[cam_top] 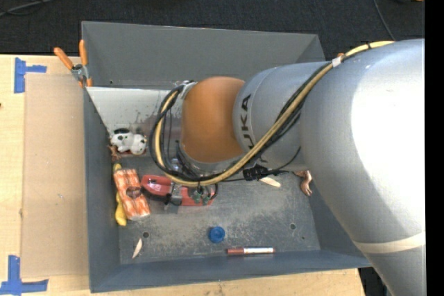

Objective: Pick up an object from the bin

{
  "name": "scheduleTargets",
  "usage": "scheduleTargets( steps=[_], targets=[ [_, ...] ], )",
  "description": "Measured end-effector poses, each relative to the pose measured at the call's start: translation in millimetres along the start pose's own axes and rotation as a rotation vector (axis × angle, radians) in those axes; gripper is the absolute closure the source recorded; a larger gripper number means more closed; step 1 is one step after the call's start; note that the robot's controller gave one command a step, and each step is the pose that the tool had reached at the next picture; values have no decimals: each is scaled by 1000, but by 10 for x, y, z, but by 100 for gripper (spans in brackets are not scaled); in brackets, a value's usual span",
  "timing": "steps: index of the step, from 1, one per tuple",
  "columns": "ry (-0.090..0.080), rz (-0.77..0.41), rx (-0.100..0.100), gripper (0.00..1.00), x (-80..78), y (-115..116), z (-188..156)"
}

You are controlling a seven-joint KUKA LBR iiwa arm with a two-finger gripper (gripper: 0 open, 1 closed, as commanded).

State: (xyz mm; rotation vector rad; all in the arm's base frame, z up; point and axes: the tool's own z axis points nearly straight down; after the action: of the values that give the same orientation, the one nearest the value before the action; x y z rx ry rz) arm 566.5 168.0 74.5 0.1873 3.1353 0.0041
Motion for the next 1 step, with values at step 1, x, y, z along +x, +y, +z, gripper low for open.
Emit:
scheduleTargets(
  steps=[1],
  targets=[
    [2,1,1,100,5,-6,-173]
  ],
)
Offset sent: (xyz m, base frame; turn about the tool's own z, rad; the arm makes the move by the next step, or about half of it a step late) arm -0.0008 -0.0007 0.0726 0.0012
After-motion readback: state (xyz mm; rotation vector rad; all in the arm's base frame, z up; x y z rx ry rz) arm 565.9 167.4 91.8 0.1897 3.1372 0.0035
